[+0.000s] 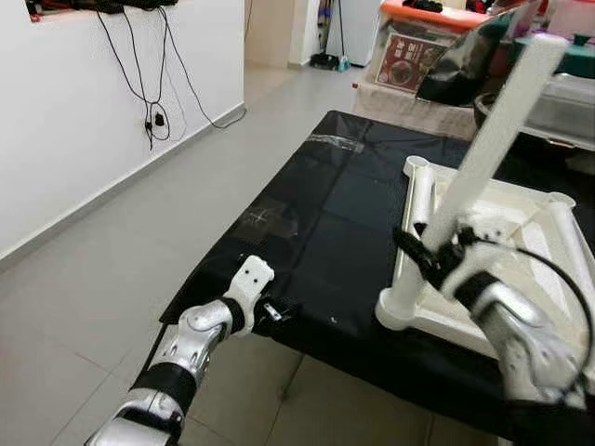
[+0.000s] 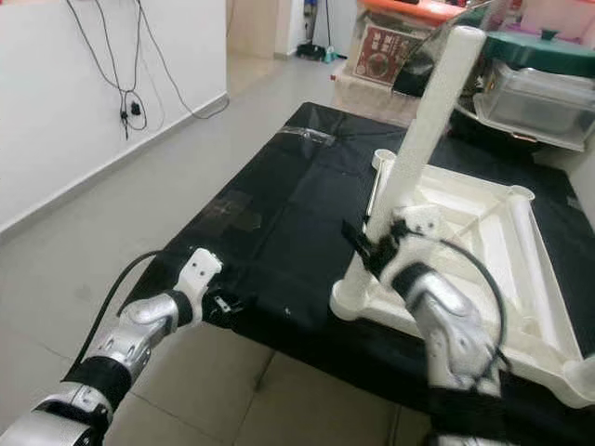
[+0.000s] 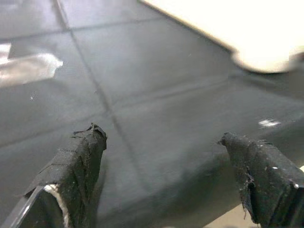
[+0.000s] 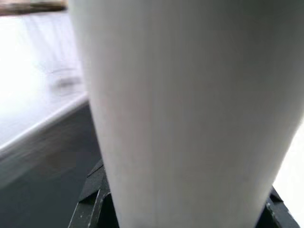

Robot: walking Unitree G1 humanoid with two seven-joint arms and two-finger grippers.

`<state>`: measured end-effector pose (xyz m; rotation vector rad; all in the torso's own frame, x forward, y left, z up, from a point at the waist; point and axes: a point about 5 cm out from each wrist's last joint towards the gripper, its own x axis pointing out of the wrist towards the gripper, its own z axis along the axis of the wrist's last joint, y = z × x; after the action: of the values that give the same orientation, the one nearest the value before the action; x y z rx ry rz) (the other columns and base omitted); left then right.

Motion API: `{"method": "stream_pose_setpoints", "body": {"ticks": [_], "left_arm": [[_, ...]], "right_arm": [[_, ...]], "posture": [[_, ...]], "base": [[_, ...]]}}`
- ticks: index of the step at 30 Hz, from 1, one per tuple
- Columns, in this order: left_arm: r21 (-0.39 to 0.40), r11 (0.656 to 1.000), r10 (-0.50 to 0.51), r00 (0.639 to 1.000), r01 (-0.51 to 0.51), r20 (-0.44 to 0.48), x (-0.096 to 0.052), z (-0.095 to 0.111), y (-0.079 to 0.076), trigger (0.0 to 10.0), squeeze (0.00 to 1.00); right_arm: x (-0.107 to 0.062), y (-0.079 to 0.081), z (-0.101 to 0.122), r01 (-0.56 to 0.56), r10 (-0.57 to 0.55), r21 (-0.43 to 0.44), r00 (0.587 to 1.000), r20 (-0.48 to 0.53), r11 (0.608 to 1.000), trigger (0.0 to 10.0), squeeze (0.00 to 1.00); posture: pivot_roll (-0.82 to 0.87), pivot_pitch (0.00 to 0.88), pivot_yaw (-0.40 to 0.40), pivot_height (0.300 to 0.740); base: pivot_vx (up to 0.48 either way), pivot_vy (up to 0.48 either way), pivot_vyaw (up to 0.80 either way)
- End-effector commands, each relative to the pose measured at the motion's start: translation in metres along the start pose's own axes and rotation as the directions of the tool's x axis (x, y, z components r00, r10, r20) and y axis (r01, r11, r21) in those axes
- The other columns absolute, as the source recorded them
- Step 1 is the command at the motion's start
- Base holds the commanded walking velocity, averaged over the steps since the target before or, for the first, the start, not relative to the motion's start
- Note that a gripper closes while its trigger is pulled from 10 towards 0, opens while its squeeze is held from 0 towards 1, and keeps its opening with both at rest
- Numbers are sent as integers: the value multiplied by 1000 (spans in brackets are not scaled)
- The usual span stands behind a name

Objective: Building children table

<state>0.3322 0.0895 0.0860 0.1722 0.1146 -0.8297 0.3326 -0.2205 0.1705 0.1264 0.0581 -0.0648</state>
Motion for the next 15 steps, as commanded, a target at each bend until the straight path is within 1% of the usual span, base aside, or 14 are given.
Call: {"method": "stream_pose_setpoints", "body": {"ticks": [1,2,3,4,5,6,7,8,9,10,11,12,14,15], "left_arm": [[-4,1000,12,1000,-12,-24,-5,-7,3,10000,0],[-4,1000,13,1000,-13,-26,-6,-7,3,10000,0],[-3,1000,13,1000,-13,-27,-7,-8,3,10000,0],[-3,1000,13,1000,-13,-27,-7,-8,3,10000,0],[-3,1000,14,1000,-14,-27,-7,-8,4,10000,0],[-3,1000,14,1000,-14,-27,-7,-8,4,10000,0],[-3,1000,17,999,-17,-29,-9,-8,5,10000,0],[-4,1000,20,999,-20,-31,-10,-9,6,10000,0],[-4,1000,20,999,-20,-31,-10,-9,6,10000,0],[-4,1000,22,999,-22,-33,-11,-9,7,10000,0],[-4,1000,22,999,-22,-37,-11,-10,7,10000,0],[-4,1000,22,999,-22,-37,-11,-10,7,10000,0],[-3,1000,17,999,-17,-38,-11,-10,6,10000,0],[-3,1000,12,999,-12,-38,-10,-10,5,10000,0]], "right_arm": [[-9,-40,-34,299,-296,-3,942,-158,954,0,0],[-23,-52,-40,499,-483,50,856,-181,865,0,0],[-34,-61,-45,609,-585,79,784,-208,789,0,0],[-34,-61,-45,609,-585,79,784,-208,789,0,0],[-46,-56,-50,618,-589,93,778,-219,781,0,0],[-46,-56,-50,618,-589,93,778,-219,781,0,0],[-57,-34,-47,530,-509,103,842,-179,842,10000,0],[-65,-14,-42,436,-421,108,897,-137,894,10000,0],[-65,-14,-42,436,-421,108,897,-137,894,10000,0],[-71,5,-35,338,-329,137,940,-85,931,10000,0],[-74,15,-26,279,-278,133,960,-27,951,10000,1000],[-74,15,-26,279,-278,133,960,-27,951,10000,1000],[-71,21,-17,199,-203,128,979,15,971,10000,1000],[-66,24,-10,127,-133,122,990,41,984,10000,702]], "posture": [[151,0,-134,740],[151,0,-134,740],[156,0,-135,740],[156,0,-135,740],[156,0,-133,740],[156,0,-133,740],[159,0,-132,740],[151,0,-130,740],[151,0,-130,740],[148,0,-128,740],[136,0,-120,740],[136,0,-120,740],[137,0,-119,740],[138,0,-119,740]], "base": [[0,0,0],[0,0,0],[0,0,0],[0,0,0],[0,0,0],[0,0,0],[0,0,0],[0,0,0],[0,0,0],[0,0,0],[0,0,0],[0,0,0],[0,0,0],[0,0,0]]}}
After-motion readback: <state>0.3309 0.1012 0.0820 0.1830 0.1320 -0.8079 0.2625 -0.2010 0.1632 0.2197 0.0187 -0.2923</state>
